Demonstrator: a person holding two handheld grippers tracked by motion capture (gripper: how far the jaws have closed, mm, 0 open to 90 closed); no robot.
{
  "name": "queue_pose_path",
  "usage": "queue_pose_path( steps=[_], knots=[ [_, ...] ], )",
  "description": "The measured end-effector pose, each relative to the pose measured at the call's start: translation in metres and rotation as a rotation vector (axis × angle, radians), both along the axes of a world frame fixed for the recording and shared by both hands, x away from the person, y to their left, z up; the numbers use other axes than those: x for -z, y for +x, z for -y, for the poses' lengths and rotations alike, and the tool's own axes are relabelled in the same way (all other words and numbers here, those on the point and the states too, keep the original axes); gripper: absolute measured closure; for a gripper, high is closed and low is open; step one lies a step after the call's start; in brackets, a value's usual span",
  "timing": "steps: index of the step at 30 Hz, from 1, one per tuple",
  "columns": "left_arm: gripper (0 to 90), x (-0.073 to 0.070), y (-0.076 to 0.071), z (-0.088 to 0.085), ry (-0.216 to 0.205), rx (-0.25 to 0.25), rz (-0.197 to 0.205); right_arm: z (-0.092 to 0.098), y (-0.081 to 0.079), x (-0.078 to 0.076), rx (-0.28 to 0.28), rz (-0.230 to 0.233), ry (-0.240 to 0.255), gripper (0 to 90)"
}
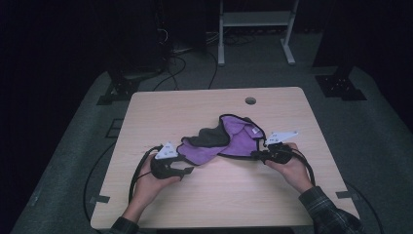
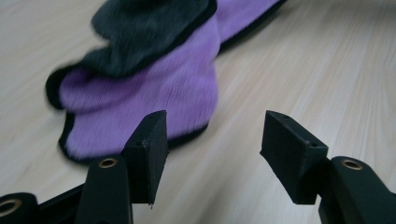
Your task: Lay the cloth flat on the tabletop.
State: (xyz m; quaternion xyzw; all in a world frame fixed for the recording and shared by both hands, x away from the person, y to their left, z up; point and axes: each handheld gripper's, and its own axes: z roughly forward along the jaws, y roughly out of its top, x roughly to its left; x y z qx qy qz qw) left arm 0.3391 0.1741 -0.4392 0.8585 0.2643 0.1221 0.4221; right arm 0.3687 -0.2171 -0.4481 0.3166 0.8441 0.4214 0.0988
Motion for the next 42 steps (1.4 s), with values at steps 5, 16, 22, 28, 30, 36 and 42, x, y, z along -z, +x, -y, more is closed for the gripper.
queue_pose_path(
  steps=[5,16,22,28,30,36,42],
  knots=[
    [42.7,-0.009,0.017,0.027,0.003,0.039,0.011,0.000,0.001,0.000,-0.003,-0.002,-0.005,85.8],
    [44.3,-0.011,0.047,0.071,0.023,0.061,0.025,-0.001,0.001,0.001,-0.010,-0.006,-0.011,85.7],
    [43.5,-0.008,0.065,0.090,0.033,0.058,0.016,-0.001,0.002,0.002,-0.013,-0.011,-0.018,85.7],
    [44.1,0.005,0.086,0.106,0.054,0.045,-0.010,-0.002,0.002,0.002,-0.016,-0.010,-0.022,85.7],
    [44.6,0.007,0.090,0.110,0.062,0.038,-0.018,-0.002,0.002,0.002,-0.016,-0.010,-0.022,85.7],
    [54.3,0.013,0.101,0.116,0.066,0.009,-0.055,-0.002,0.002,0.002,-0.017,-0.011,-0.026,85.7],
    [79.4,0.010,0.105,0.109,0.017,-0.020,-0.120,-0.002,0.002,0.002,-0.018,-0.012,-0.031,85.7]
  ],
)
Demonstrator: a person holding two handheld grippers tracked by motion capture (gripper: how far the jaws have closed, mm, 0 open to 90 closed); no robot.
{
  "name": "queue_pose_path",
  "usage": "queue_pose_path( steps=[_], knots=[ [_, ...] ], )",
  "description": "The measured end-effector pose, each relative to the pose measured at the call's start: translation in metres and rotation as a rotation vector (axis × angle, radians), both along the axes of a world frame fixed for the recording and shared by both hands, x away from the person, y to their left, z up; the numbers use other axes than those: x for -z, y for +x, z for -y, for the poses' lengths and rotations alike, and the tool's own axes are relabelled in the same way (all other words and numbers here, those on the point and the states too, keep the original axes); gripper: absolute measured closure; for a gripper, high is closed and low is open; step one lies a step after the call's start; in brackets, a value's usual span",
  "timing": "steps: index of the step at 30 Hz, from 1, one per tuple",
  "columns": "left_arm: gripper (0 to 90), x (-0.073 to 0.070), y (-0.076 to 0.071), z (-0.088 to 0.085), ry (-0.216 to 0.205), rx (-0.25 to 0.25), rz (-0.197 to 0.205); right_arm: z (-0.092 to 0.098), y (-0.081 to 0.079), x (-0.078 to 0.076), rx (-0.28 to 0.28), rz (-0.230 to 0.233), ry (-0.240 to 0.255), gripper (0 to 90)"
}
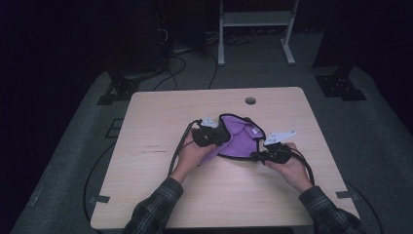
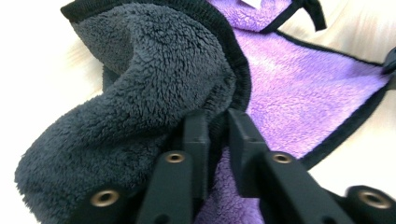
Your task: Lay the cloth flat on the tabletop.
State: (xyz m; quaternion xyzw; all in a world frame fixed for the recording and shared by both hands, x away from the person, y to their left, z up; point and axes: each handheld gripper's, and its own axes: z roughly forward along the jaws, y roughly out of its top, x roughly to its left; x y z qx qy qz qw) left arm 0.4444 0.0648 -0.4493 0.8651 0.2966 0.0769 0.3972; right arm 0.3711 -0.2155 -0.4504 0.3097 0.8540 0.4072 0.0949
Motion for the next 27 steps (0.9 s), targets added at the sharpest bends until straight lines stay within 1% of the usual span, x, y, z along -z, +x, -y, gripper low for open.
queue_pose_path(
  steps=[1,3,4,5,6,7,8,9,10,11,13,15,17,18,20,21,22,24,26,27],
  knots=[
    [80.5,-0.001,0.000,-0.001,-0.005,-0.001,-0.009,0.000,0.000,0.000,0.000,-0.001,0.001,85.7],
    [81.6,-0.003,-0.001,-0.002,-0.007,0.004,-0.013,0.000,0.000,0.000,0.000,0.000,0.000,85.7],
    [81.9,-0.007,-0.002,-0.004,-0.025,0.003,-0.019,0.000,0.000,0.000,0.001,0.000,-0.003,85.7],
    [82.0,-0.007,-0.002,-0.004,-0.025,0.003,-0.019,0.000,0.000,0.000,0.001,0.000,-0.003,85.7],
    [82.2,-0.013,-0.003,-0.007,-0.029,0.007,-0.012,0.001,0.000,0.000,0.003,0.001,-0.005,85.7],
    [82.3,-0.013,-0.003,-0.007,-0.029,0.007,-0.012,0.001,0.000,0.000,0.003,0.001,-0.005,85.7],
    [82.3,-0.020,-0.004,-0.011,-0.036,0.005,-0.007,0.002,0.000,-0.001,0.005,0.001,-0.009,85.7],
    [82.3,-0.020,-0.004,-0.011,-0.036,0.005,-0.007,0.002,0.000,-0.001,0.005,0.001,-0.009,85.7],
    [82.5,-0.027,-0.004,-0.017,-0.046,-0.006,-0.004,0.002,0.001,-0.001,0.006,0.000,-0.011,85.7],
    [83.0,-0.030,-0.004,-0.019,-0.059,-0.019,-0.002,0.002,0.001,-0.001,0.006,0.001,-0.014,85.7],
    [83.5,-0.033,-0.003,-0.023,-0.056,-0.023,0.004,0.003,0.001,-0.001,0.009,0.000,-0.015,85.8],
    [83.8,-0.040,0.000,-0.033,-0.064,-0.054,0.014,0.004,0.001,-0.002,0.012,0.005,-0.015,85.8],
    [84.0,-0.044,0.004,-0.041,-0.069,-0.077,0.018,0.006,0.000,-0.003,0.018,0.004,-0.014,85.9],
    [84.0,-0.044,0.004,-0.041,-0.069,-0.077,0.018,0.006,0.000,-0.003,0.018,0.004,-0.014,85.9],
    [84.1,-0.048,0.009,-0.052,-0.080,-0.109,0.022,0.010,0.000,-0.006,0.031,0.007,-0.006,85.9],
    [84.1,-0.049,0.011,-0.055,-0.080,-0.120,0.023,0.012,0.001,-0.007,0.032,0.010,-0.005,85.9],
    [84.1,-0.049,0.011,-0.055,-0.080,-0.120,0.023,0.012,0.001,-0.007,0.032,0.010,-0.005,85.9],
    [84.1,-0.051,0.016,-0.061,-0.072,-0.131,0.022,0.015,0.001,-0.008,0.041,0.009,0.002,86.0],
    [84.1,-0.051,0.024,-0.068,-0.071,-0.152,0.014,0.019,0.001,-0.009,0.054,0.011,0.006,86.1],
    [84.1,-0.051,0.024,-0.068,-0.071,-0.152,0.014,0.019,0.001,-0.009,0.054,0.011,0.006,86.1]
  ],
)
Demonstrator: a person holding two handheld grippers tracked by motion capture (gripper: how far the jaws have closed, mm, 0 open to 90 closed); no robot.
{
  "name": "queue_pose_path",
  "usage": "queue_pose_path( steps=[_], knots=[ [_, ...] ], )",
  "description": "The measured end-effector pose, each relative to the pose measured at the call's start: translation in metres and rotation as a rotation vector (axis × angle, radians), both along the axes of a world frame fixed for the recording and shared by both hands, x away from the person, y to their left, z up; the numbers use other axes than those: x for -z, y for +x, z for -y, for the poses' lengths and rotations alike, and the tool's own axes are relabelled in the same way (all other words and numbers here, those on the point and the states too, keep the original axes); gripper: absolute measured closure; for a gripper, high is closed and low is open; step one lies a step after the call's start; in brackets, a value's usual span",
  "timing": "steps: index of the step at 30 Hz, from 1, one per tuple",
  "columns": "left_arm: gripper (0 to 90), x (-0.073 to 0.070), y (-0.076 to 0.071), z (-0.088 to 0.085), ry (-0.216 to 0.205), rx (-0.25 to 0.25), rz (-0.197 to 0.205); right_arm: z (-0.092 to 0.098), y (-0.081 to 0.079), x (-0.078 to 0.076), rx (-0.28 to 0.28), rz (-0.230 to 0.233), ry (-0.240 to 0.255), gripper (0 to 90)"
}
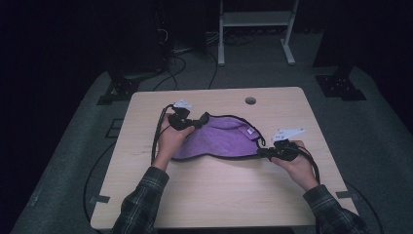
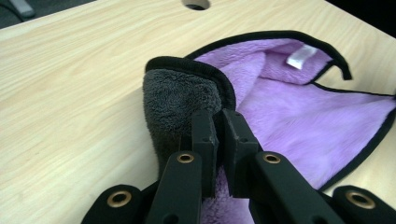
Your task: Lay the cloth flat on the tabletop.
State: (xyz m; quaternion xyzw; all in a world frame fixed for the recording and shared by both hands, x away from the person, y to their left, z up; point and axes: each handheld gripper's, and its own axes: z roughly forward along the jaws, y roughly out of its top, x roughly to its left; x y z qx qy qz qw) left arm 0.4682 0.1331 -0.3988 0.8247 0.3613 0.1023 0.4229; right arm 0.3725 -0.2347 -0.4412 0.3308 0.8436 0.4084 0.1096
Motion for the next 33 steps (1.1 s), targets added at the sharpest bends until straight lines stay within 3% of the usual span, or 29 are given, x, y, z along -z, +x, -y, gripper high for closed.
queue_pose_path(
  steps=[5,9,10,11,14,20,24,29,31,33],
  knots=[
    [83.6,0.012,0.015,-0.005,-0.005,-0.018,-0.037,0.012,0.001,-0.003,0.029,0.007,0.020,86.3],
    [80.0,0.027,0.024,0.000,0.049,-0.037,-0.020,0.010,0.001,-0.002,0.026,0.008,0.010,86.3],
    [77.6,0.031,0.027,0.001,0.094,-0.060,-0.008,0.009,0.001,-0.002,0.024,0.009,0.003,86.3],
    [74.6,0.033,0.028,0.000,0.101,-0.067,-0.012,0.009,0.000,-0.002,0.025,0.010,-0.007,86.3],
    [69.3,0.035,0.029,-0.005,0.070,-0.067,-0.006,0.010,0.001,-0.002,0.027,0.011,-0.004,86.3],
    [60.1,0.023,0.017,-0.021,0.042,-0.070,0.048,0.011,0.001,-0.001,0.032,0.007,-0.004,86.2],
    [59.4,0.013,-0.004,-0.034,0.025,-0.055,0.084,0.011,0.000,-0.002,0.030,0.017,-0.003,86.2],
    [57.8,0.016,-0.025,-0.043,0.029,-0.049,0.089,0.011,0.000,-0.002,0.030,0.015,-0.003,86.2],
    [57.3,0.022,-0.039,-0.051,0.070,-0.050,0.075,0.011,0.000,-0.001,0.032,0.010,0.000,86.1],
    [56.3,0.025,-0.047,-0.056,0.068,-0.046,0.064,0.011,0.000,-0.001,0.031,0.009,-0.003,86.1]
  ],
)
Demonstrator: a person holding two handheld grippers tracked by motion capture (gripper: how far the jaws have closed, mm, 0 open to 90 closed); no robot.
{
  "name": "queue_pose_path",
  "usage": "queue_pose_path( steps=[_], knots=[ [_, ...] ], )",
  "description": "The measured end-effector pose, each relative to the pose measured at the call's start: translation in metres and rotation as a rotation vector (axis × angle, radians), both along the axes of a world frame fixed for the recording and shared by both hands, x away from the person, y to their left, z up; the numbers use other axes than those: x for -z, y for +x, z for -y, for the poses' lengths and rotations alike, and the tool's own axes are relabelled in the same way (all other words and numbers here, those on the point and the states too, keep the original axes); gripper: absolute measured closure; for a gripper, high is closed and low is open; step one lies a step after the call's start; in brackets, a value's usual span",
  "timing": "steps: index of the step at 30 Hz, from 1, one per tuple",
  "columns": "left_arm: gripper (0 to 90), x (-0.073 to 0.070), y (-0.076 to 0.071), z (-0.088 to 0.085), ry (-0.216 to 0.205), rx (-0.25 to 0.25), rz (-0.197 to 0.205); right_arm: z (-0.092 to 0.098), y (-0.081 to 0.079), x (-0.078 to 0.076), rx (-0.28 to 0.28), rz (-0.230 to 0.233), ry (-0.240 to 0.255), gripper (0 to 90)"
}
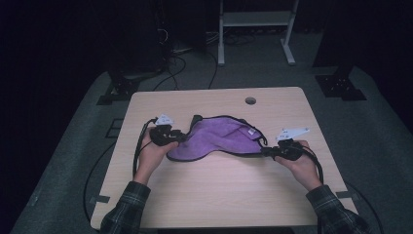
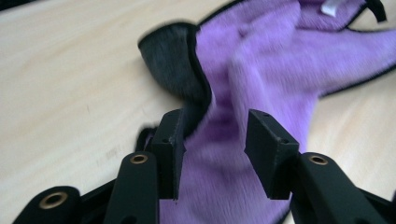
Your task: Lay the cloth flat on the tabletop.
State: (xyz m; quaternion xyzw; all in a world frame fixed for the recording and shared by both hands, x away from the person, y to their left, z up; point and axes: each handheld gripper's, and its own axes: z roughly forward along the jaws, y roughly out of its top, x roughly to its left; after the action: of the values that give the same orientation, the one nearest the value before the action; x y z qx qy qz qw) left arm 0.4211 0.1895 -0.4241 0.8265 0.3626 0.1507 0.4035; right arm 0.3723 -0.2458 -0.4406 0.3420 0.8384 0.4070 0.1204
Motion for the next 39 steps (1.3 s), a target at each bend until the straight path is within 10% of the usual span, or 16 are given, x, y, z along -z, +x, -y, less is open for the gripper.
queue_pose_path(
  steps=[11,27,39],
  knots=[
    [49.8,0.024,-0.025,-0.034,0.069,-0.036,-0.050,-0.001,-0.001,0.001,-0.002,-0.003,-0.003,86.1],
    [43.3,0.043,-0.022,-0.035,0.095,0.010,-0.112,-0.001,0.000,0.001,-0.007,-0.006,-0.004,86.1],
    [80.1,0.041,-0.024,-0.032,0.042,-0.019,-0.177,0.000,0.000,0.001,-0.002,-0.001,-0.007,86.1]
  ],
)
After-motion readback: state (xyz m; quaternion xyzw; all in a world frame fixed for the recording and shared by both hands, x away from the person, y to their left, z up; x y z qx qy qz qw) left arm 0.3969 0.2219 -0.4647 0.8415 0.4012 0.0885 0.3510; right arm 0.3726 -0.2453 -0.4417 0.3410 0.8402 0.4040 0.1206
